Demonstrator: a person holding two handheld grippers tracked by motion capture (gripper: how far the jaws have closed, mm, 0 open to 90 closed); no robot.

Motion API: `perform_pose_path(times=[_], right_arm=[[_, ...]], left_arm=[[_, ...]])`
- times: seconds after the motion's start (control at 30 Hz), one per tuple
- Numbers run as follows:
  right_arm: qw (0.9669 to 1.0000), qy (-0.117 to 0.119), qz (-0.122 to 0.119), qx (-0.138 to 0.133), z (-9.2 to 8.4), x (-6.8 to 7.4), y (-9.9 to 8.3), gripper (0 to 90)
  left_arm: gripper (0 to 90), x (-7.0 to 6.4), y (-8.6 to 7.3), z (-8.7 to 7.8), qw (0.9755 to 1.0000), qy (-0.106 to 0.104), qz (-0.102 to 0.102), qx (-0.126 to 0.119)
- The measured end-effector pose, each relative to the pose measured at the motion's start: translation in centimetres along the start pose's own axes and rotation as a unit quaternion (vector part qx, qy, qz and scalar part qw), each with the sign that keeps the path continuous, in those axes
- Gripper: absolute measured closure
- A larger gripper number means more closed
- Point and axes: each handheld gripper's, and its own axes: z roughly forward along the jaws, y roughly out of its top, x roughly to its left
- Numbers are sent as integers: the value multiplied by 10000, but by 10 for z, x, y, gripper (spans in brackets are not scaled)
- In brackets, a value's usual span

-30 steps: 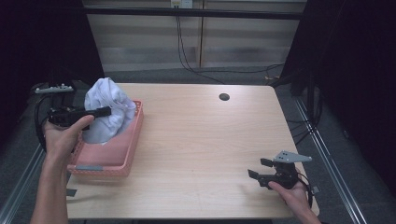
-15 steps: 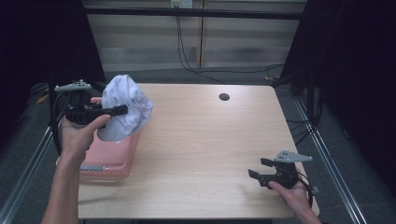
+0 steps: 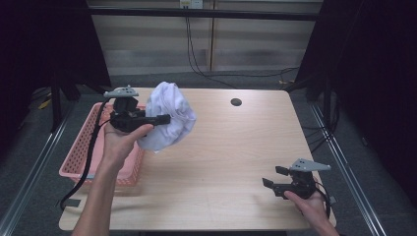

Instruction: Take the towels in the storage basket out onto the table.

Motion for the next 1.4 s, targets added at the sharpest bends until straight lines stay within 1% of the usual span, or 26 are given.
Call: perform_pose_path(times=[0.07,0.17,0.27,0.33,0.43,0.47,0.53,0.57,0.6,0.63,0.67,0.7,0.73,0.77,0.8,0.83,0.87,0.9,0.93,1.0,1.1,1.17,1.2,1.27,1.33,1.4], right_arm=[[10000,-13,-4,-7,0,0,0,250],[10000,-12,13,8,2,-1,1,250],[10000,-15,-7,15,1,0,0,250],[10000,-6,0,15,1,0,1,250],[9997,127,225,-53,1,-2,1,250],[9994,172,285,-74,2,-3,1,250],[9997,142,191,-36,3,-2,1,250],[9996,159,210,-40,4,-2,1,250],[9991,272,327,-64,4,-3,1,250],[9984,349,426,-111,4,-3,2,250],[9983,363,423,-156,5,-3,4,249],[9988,314,348,-153,5,-1,5,249],[9993,253,239,-116,5,1,5,249],[9998,181,69,1,7,2,3,249],[9998,181,69,1,7,2,3,249],[9999,142,29,34,7,3,2,249],[9998,188,94,2,6,3,2,250],[9993,287,249,-74,4,2,2,250],[9989,317,302,-142,4,1,3,251],[9992,238,240,-195,1,3,6,251],[9995,214,167,-175,2,2,5,251],[9998,144,108,-112,3,2,4,251],[9998,159,98,-110,3,2,4,251],[9997,165,118,-96,3,3,3,251],[9998,155,103,-84,3,3,3,251],[9998,142,54,-90,2,4,3,251]], left_arm=[[603,-2,-2,9,9999,-140,-78,-9],[603,-7,-5,21,9999,-111,-31,85],[602,-14,-10,37,9995,-267,30,178],[601,-18,-14,48,9990,-367,3,252],[599,-23,-19,65,9974,-567,19,436],[599,-25,-22,71,9971,-596,59,462],[598,-27,-30,81,9970,-590,12,506],[599,-29,-33,87,9964,-589,29,604],[598,-30,-35,91,9961,-564,82,678],[598,-31,-40,97,9955,-614,31,714],[597,-31,-44,101,9949,-689,12,730],[596,-33,-49,106,9952,-647,31,737],[594,-35,-55,112,9944,-637,68,840],[591,-36,-57,115,9942,-632,66,873],[591,-36,-62,119,9936,-638,102,926],[590,-37,-68,125,9928,-694,24,977],[588,-39,-73,131,9918,-708,23,1066],[586,-41,-76,134,9910,-720,73,1122],[581,-42,-83,139,9910,-799,27,1071],[571,-42,-90,147,9888,-876,38,1207],[536,-42,-102,158,9883,-820,113,1283],[497,-42,-105,162,9886,-833,36,1251],[469,-43,-106,162,9890,-857,40,1209],[416,-43,-107,164,9882,-907,37,1233],[341,-42,-107,163,9885,-830,126,1258],[268,-42,-107,160,9890,-825,70,1222]])
